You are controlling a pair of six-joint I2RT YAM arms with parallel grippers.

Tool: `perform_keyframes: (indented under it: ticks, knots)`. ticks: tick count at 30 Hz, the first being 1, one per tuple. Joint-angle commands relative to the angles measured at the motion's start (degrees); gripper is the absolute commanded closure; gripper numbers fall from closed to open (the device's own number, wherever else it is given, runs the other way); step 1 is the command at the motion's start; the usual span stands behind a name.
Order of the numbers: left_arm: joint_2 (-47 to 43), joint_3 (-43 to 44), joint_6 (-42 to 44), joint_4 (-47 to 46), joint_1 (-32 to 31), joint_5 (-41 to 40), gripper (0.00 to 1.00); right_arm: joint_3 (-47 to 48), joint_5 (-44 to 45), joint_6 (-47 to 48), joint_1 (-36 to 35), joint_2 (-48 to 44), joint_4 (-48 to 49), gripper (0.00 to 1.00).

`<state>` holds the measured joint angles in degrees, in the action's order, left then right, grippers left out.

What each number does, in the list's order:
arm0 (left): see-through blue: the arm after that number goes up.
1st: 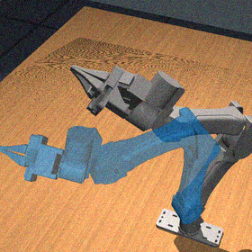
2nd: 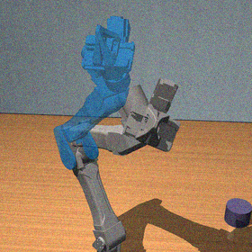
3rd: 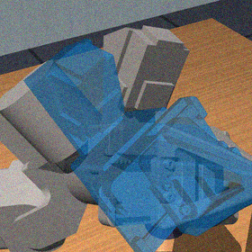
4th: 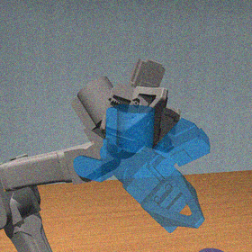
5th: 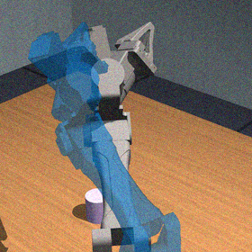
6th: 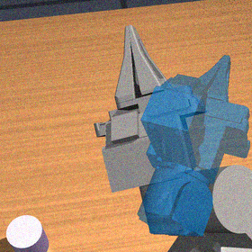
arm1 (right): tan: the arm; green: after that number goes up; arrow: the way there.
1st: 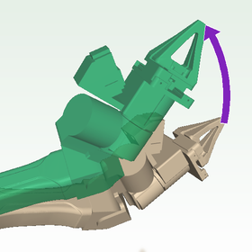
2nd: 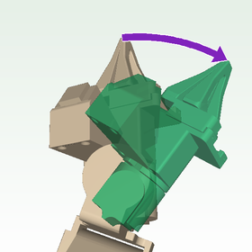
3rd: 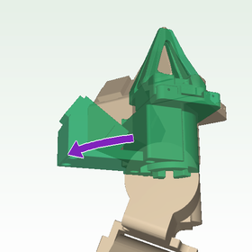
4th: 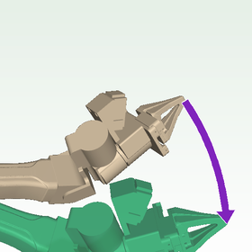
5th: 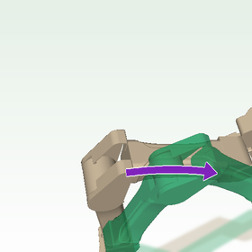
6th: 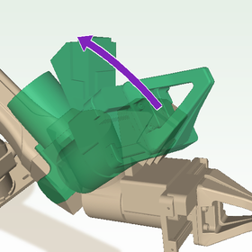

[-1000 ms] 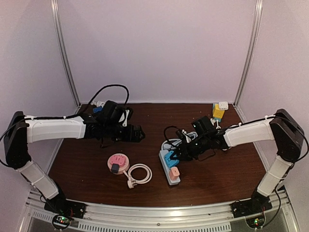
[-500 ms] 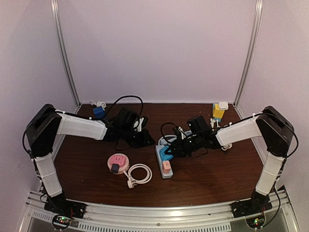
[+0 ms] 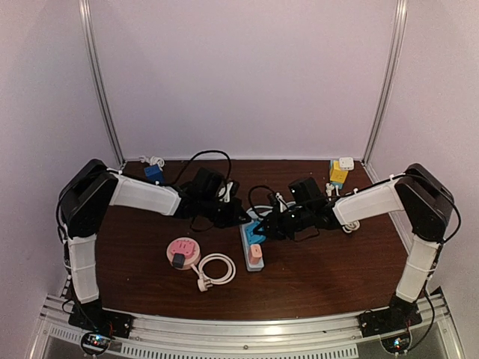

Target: Pull the plug off the socket

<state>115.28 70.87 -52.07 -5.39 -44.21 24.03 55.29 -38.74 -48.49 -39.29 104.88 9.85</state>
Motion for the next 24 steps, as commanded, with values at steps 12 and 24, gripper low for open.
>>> perform_keyframes:
  ticks: [12, 24]
  knots:
    - [2.8, 2.0, 1.1, 9.0, -0.3, -8.6, 1.00, 1.7, 3.7, -2.8, -0.6, -0.6, 4.3, 1.00]
    - [4.4, 1.2, 2.8, 13.2, -0.9, -9.2, 1.00, 0.8, 3.3, -10.5, -0.6, 1.1, 10.5, 1.00]
